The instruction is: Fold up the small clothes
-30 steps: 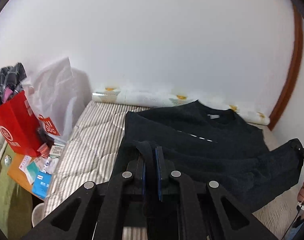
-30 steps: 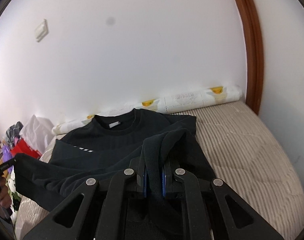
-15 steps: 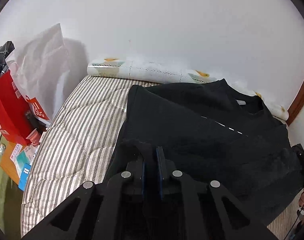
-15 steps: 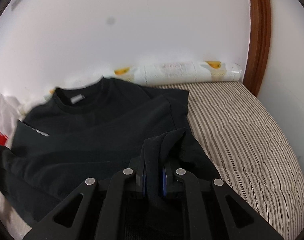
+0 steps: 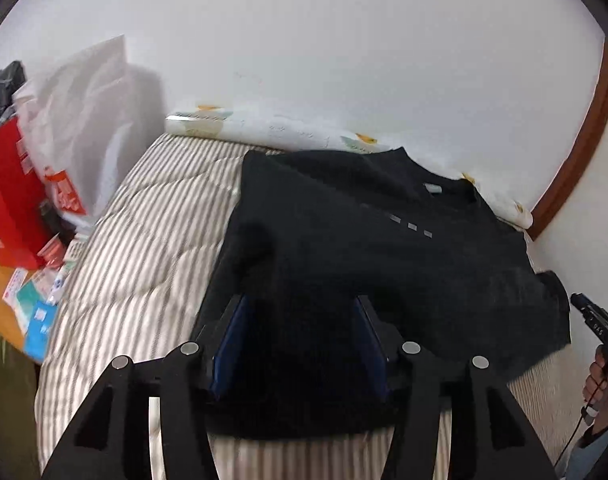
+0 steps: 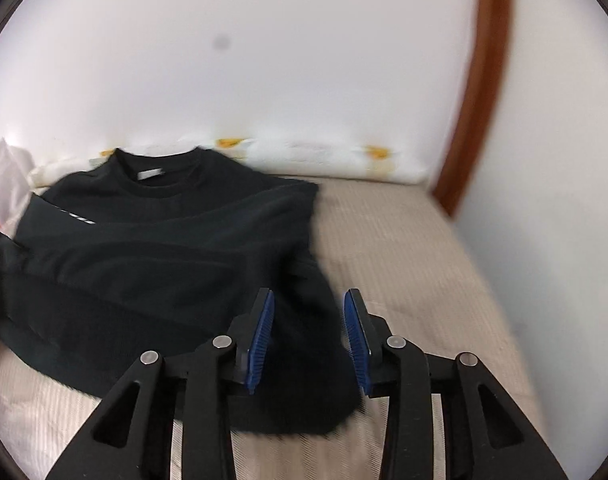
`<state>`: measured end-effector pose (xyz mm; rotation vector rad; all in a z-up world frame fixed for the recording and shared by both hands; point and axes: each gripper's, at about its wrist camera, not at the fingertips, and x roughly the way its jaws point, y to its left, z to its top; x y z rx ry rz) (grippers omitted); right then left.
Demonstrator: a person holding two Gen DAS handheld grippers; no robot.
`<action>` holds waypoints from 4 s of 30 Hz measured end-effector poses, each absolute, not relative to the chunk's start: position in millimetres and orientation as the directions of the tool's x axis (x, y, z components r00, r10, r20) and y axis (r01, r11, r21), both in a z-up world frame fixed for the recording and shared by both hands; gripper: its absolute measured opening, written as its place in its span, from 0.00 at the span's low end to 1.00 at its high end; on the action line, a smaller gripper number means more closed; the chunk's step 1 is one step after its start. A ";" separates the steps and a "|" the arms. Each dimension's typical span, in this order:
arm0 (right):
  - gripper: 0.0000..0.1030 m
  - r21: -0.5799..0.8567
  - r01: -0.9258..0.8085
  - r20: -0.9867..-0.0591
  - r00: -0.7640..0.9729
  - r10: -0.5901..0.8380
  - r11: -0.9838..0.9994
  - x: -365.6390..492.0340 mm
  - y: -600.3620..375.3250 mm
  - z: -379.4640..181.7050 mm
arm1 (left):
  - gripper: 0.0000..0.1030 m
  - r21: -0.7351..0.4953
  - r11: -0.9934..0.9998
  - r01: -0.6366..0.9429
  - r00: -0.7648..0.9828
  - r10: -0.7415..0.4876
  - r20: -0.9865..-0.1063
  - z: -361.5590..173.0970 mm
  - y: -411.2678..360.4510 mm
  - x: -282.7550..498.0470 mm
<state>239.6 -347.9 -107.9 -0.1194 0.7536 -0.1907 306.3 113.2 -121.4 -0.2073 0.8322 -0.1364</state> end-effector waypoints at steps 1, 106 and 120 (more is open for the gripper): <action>0.36 -0.163 0.138 -0.676 0.705 -0.212 0.977 230.0 -356.2 -108.7 | 0.49 -0.237 0.971 0.032 0.664 -0.198 -0.721 -122.9 117.9 297.9; 0.11 0.106 -0.058 -0.794 0.596 0.119 0.993 73.5 -295.7 -143.6 | 0.35 -0.262 0.951 0.166 0.627 -0.307 -0.716 -127.6 105.2 110.2; 0.10 0.113 -0.020 -0.792 0.602 0.102 0.993 101.8 -292.2 -154.7 | 0.27 -0.296 0.930 0.218 0.516 -0.367 -0.774 -157.3 58.0 163.2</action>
